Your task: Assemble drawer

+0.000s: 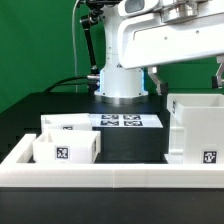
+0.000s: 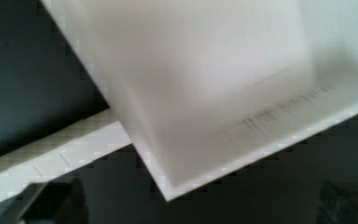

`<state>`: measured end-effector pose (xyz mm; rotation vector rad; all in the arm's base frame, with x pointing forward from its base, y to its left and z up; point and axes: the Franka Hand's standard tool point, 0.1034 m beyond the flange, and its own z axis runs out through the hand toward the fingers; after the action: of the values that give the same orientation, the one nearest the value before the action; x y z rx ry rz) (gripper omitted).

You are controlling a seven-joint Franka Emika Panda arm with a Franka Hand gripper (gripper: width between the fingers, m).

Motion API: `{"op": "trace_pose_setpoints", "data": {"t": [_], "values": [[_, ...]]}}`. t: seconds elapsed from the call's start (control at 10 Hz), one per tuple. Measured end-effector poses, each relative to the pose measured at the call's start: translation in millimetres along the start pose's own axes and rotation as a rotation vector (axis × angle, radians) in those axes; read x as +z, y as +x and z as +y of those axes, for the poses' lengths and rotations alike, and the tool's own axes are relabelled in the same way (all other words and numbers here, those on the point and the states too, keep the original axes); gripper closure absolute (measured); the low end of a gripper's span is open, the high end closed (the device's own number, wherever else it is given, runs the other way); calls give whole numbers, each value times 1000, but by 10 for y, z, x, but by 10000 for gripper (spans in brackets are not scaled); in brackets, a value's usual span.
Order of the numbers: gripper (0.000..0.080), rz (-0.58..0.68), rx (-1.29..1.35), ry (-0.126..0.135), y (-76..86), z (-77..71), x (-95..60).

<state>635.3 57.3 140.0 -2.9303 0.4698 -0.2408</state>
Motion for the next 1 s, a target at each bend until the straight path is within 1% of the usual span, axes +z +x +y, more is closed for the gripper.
{"op": "trace_pose_setpoints", "data": {"t": [0.1,0.3,0.6,0.7,1.0], "values": [[150,14,-92,-4,1,107,19],[150,24,-183,-41,-43,685,81],[150,14,-217,-62,23,1289,98],[150,10,-204,-66,23,1385,121],[150,9,-206,-65,16,1359,130]]}}
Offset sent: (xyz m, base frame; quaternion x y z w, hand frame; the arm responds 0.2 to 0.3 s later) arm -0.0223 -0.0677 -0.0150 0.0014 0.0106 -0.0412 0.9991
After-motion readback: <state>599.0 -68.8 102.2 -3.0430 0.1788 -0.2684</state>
